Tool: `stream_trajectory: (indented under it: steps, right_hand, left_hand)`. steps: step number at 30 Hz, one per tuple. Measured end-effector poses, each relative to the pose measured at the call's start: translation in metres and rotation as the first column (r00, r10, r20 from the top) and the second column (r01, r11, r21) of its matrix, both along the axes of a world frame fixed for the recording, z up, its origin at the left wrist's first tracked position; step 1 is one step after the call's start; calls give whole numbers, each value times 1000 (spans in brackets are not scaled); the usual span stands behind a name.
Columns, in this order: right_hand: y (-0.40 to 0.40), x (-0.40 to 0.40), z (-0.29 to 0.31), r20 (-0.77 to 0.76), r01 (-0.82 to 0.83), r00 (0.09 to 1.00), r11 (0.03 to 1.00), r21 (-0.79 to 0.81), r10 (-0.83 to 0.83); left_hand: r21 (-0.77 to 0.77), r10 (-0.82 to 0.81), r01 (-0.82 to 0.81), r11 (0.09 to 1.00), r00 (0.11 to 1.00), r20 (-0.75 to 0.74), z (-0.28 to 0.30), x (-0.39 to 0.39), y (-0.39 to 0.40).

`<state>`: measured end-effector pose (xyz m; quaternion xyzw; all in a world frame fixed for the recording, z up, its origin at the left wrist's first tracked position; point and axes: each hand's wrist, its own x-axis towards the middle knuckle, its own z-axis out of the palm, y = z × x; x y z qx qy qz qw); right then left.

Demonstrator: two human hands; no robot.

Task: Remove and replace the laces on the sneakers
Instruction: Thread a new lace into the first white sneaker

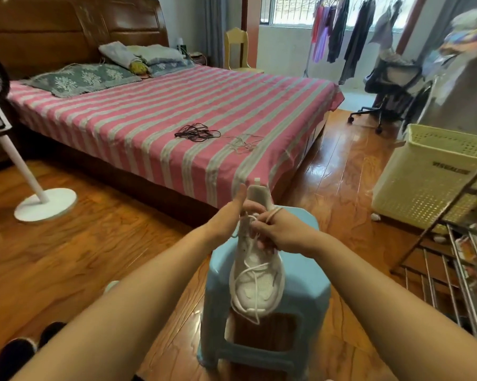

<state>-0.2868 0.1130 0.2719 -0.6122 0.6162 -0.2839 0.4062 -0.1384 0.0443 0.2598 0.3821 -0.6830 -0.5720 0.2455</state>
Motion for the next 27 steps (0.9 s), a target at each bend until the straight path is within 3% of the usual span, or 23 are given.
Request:
stream_trajectory:
  steps: [4,9,13,16,19,22,24,27]
  right_hand:
    - [-26,-8,15,190,140,974,988,-62,-126]
    - [-78,-40,43,466,429,829,886,-178,-308]
    - [-92,-32,44,482,440,825,871,-220,-295]
    - [-88,-21,34,546,404,790,907,-121,-279]
    - [-64,-21,17,368,387,861,922,-30,-350]
    - [-24,-25,-10,-1,454,870,801,-389,-494]
    - [8,-20,-24,-185,263,884,784,-563,-430]
    - [41,-8,-49,-419,-85,899,888,-451,-127]
  left_hand:
    - [79,-30,42,996,989,-142,-20,-6,-9]
    - [22,-42,43,999,996,-73,-17,-6,-13]
    - [-66,-54,52,996,998,-29,-21,-6,-12]
    - [-129,-22,23,991,1000,15,-27,-7,-12]
    - [-8,65,-65,998,997,-49,-21,-4,-11]
    - [-64,93,-94,994,996,-9,-11,5,-7]
    - [-85,164,-163,983,986,10,-8,15,2]
    - [79,311,-306,949,949,-59,-17,26,32]
